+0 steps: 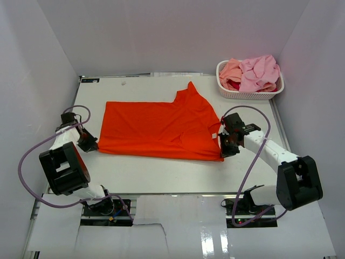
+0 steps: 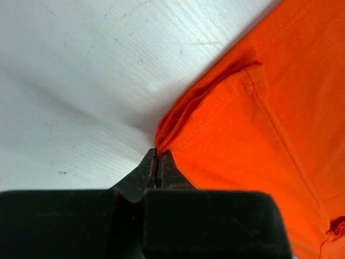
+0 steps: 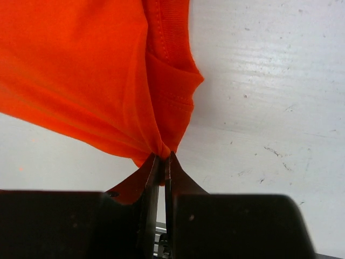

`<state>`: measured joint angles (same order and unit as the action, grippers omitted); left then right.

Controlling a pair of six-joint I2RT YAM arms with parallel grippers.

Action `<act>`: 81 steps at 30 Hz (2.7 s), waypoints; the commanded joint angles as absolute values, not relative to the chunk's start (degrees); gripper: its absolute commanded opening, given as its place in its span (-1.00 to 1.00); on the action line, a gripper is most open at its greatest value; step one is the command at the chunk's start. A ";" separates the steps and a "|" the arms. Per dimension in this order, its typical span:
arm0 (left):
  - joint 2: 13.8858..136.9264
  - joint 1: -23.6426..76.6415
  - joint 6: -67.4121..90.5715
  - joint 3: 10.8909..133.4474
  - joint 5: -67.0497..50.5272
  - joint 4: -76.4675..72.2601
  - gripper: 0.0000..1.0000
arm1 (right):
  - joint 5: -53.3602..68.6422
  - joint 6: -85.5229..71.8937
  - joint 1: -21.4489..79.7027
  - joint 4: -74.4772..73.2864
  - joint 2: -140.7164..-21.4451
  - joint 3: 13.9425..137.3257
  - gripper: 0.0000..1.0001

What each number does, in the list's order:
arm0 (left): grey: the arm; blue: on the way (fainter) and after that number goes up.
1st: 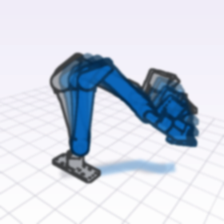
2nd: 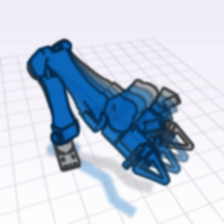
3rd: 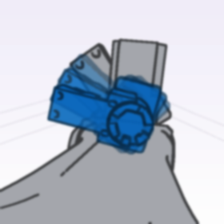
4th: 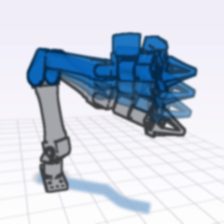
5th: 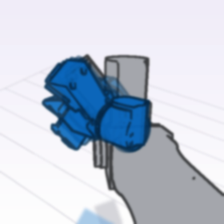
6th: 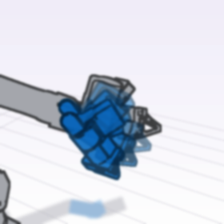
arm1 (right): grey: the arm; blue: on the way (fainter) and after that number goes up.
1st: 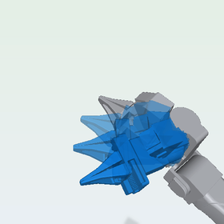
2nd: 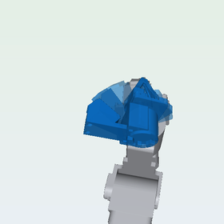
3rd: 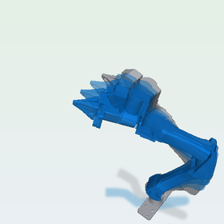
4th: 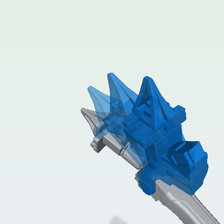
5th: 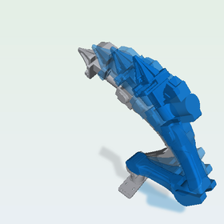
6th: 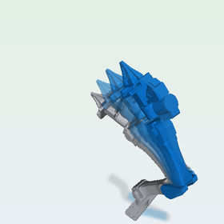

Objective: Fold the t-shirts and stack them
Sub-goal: Fold the flattened tshirt in 1/3 of the way, then grap the side of the flattened tshirt furthest away from the robot with both arms

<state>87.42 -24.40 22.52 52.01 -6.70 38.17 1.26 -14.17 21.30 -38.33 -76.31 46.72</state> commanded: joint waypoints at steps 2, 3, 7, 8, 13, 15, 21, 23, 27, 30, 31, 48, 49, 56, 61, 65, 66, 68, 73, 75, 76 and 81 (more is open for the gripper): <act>84.02 -24.52 22.24 51.77 -3.34 37.97 -0.97 | -3.08 -15.29 21.80 -41.31 -74.97 45.70 -0.81; 84.28 -24.52 22.24 51.77 -3.51 38.06 -0.97 | -2.99 -15.29 21.80 -41.31 -75.06 45.70 -0.80; 85.25 -24.52 21.97 51.86 -4.74 37.97 -0.83 | -4.04 -15.29 21.88 -41.13 -75.67 45.62 -0.72; 85.34 -24.52 21.97 51.94 -4.83 37.97 -0.73 | -4.22 -15.38 21.88 -40.61 -75.67 45.18 -0.58; 85.34 -24.52 21.89 51.85 -5.27 37.79 -0.33 | -4.04 -15.47 21.88 -39.73 -75.76 44.65 0.00; 85.34 -24.52 21.97 51.77 -5.19 37.79 -0.10 | -4.13 -15.38 21.88 -39.73 -75.76 44.74 0.22; 84.91 -24.52 22.59 52.29 -3.87 38.58 0.24 | -5.71 -15.64 21.88 -39.99 -74.71 45.87 0.40; 82.02 -24.87 23.29 52.64 -1.59 38.76 0.24 | -6.76 -16.17 21.88 -40.86 -73.83 46.67 0.41; 76.65 -26.19 25.04 53.70 -2.46 38.67 0.25 | -8.09 -16.26 21.88 -43.06 -71.28 52.19 0.41; 75.67 -26.19 26.27 56.85 -4.91 38.50 0.26 | -6.78 -15.47 21.88 -42.98 -70.93 55.71 0.39; 75.93 -26.19 26.54 57.82 -6.14 38.15 0.26 | -6.07 -15.03 21.80 -42.46 -71.19 58.25 0.39; 104.41 -23.65 31.11 84.19 -28.82 34.80 0.15 | 13.35 -8.09 21.71 -35.86 -115.03 108.43 0.68; 105.63 -23.29 31.29 84.98 -28.74 34.72 0.15 | 13.01 -8.00 21.71 -35.69 -118.44 110.55 0.75; 109.07 -19.34 31.82 89.73 -26.55 33.66 0.15 | 17.48 -7.03 19.52 -28.66 -129.80 121.72 0.96; 113.72 -18.81 31.64 94.04 -26.54 33.40 0.15 | 23.02 -8.17 17.06 -20.84 -134.29 123.49 0.94; 118.99 -18.72 31.64 97.64 -27.16 33.22 0.15 | 25.48 -8.96 16.00 -15.22 -136.14 123.22 0.84; 119.61 -18.63 31.64 98.86 -27.42 33.14 0.15 | 26.62 -9.40 15.47 -12.77 -136.93 123.14 0.84; 120.49 -18.63 31.64 99.58 -27.60 32.26 0.15 | 27.94 -10.28 15.21 -10.03 -137.63 123.13 0.84; 123.48 -18.54 31.90 102.30 -29.79 29.97 0.16 | 28.56 -10.37 14.50 -1.87 -140.18 122.87 0.80; 124.27 -18.46 31.99 102.74 -30.23 29.10 0.17 | 29.18 -11.68 14.15 -0.44 -141.93 123.13 0.80; 124.54 -18.54 32.08 102.74 -30.15 28.83 0.17 | 29.61 -12.30 13.98 2.00 -142.64 123.74 0.82; 124.28 -18.54 32.34 101.87 -30.06 26.20 0.17 | 30.41 -16.87 12.83 10.09 -145.46 123.14 0.86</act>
